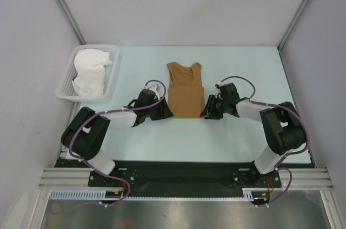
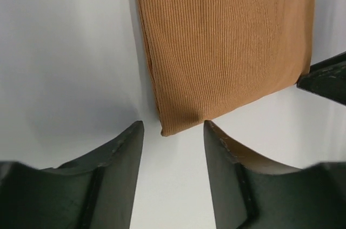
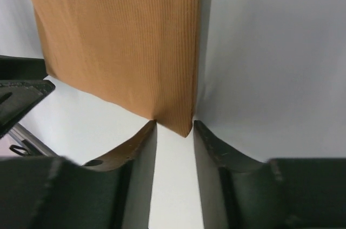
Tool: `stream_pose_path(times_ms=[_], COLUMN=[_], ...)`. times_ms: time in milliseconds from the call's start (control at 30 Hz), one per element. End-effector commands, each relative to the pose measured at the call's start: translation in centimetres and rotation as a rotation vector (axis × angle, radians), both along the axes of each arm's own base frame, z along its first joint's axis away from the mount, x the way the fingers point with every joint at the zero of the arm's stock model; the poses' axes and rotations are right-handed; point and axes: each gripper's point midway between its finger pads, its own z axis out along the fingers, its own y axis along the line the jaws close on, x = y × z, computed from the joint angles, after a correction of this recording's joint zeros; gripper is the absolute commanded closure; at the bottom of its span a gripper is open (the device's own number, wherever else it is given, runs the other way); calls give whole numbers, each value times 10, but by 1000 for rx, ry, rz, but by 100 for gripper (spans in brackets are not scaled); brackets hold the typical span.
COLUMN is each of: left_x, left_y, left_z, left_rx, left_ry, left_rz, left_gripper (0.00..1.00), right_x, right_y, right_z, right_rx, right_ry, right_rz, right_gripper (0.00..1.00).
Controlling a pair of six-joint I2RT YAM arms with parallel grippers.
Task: Fold and stack the tank tops
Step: Fold the tank top
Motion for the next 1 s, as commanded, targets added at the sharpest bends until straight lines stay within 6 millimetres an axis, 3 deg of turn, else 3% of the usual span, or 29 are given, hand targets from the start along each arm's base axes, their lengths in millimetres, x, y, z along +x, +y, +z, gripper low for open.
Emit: stream_pose_path(times_ms=[0,33,100,133,233,433,467,667,767,967], left_x=[5,4,2,2,-8,-46,-59,-109,-128,-140], left_y=[-9,-10,-10,-11,-11,-8,-10,-13,-10,-5], left_z=[2,2,0,1,-2,-12,-15,-24,-26,-8], left_rx=[-19,-22,-21,-24,-29,-27,-30,-51,-82,-74], left_ry=[-9,-9,-9,-16,-7,21,31,58,79,55], left_rz=[-20,-23,-25,-27,-33,-55,-68,-86,-80,-85], left_gripper=[47,58,68,79,100,100,100,100,100,100], right_x=[7,7,6,4,-4,-50,-55,-111,-128,-142], right_y=[2,4,4,3,-3,-16,-17,-27,-33,-38], right_z=[-8,-9,-10,-11,-10,-9,-2,-7,-2,20], right_rx=[1,4,-3,-11,-34,-37,-32,-71,-80,-52], right_ry=[-10,-9,-1,2,-3,34,13,79,90,41], right_rz=[-9,-2,4,8,2,20,22,54,45,37], right_gripper=[65,74,84,94,100,100,100,100,100,100])
